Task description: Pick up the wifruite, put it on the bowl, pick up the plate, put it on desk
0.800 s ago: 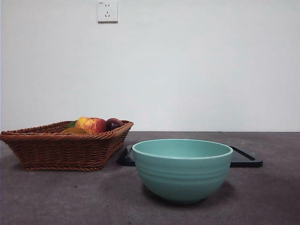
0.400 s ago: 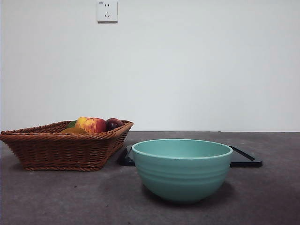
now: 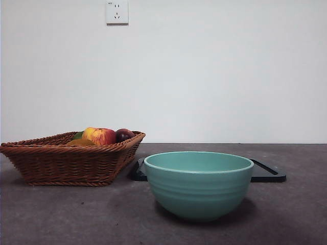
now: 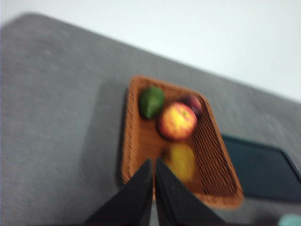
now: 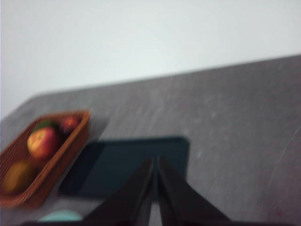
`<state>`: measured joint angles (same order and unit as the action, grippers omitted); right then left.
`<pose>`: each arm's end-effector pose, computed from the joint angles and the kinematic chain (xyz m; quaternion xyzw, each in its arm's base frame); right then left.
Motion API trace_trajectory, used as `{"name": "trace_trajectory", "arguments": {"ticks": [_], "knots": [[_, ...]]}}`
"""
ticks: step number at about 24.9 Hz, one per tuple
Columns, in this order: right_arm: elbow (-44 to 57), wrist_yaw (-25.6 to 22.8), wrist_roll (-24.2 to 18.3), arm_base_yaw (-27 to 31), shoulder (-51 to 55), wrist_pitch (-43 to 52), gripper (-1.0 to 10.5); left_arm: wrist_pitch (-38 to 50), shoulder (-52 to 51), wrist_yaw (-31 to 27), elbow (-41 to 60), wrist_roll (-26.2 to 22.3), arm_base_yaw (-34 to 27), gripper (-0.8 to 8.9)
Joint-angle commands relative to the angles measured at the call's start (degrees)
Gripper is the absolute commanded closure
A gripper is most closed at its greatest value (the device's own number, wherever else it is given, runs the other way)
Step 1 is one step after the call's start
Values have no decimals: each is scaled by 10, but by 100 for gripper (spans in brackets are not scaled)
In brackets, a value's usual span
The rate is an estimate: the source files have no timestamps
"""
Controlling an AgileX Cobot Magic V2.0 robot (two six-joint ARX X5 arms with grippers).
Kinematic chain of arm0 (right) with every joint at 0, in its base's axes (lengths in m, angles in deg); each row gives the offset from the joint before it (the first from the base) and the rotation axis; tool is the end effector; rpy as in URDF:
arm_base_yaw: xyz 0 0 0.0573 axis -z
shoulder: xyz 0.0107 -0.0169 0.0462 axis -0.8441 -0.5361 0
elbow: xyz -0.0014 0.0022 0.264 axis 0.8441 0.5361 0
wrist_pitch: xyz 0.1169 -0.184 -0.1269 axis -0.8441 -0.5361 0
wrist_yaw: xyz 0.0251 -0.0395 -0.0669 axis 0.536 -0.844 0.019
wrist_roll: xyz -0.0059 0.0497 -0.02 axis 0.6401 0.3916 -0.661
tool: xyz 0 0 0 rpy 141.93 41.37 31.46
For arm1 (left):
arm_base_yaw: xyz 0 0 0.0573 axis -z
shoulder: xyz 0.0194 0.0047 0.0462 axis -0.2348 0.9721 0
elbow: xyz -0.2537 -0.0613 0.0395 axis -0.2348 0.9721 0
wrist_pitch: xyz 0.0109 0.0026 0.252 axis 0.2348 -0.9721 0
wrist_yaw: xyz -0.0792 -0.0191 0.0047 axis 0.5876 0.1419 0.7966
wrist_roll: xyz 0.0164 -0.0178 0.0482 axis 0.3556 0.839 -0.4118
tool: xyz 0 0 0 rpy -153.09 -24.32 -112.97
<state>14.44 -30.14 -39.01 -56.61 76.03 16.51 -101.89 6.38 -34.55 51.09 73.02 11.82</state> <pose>0.0722 0.0079 0.2782 0.1389 0.1111 0.1387 0.9742 0.0756 -0.0039 0.2705 -0.1638 0.1550 -0.0705 0.9717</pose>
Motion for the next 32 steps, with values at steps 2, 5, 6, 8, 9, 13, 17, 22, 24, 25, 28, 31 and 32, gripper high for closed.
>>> {"name": "trace_trajectory", "arguments": {"ticks": [2,5,6,8,9,13,17,22,24,25,28,31,32], "knots": [[-74,43,-64,-1,-71,-78,937,-49,55,46,-63,-64,-1,804],[-126,67,-94,-3,-123,-134,937,-95,96,85,-104,-94,0,804],[-140,73,-103,-5,-137,-150,937,-108,107,95,-115,-102,1,804],[-172,77,-118,-15,-168,-184,937,-133,131,115,-138,-119,8,804],[-184,77,-125,-21,-180,-198,937,-141,140,122,-146,-124,13,804],[-224,87,-151,-54,-225,-248,937,-173,171,145,-176,-136,38,804],[-253,88,-174,-116,-268,-300,937,-228,209,153,-210,-161,86,804],[-253,87,-183,-179,-282,-320,937,-244,221,157,-218,-167,124,804],[-253,87,-183,-188,-284,-316,937,-243,221,157,-218,-167,124,804],[-253,87,-182,-189,-284,-317,936,-243,221,157,-218,-166,124,802],[-253,87,-180,-188,-284,-316,891,-243,221,157,-218,-165,124,664],[-253,85,-175,-188,-284,-316,581,-243,221,157,-218,-164,124,352],[-253,85,-174,-188,-284,-316,549,-243,221,157,-218,-164,124,309]]}}
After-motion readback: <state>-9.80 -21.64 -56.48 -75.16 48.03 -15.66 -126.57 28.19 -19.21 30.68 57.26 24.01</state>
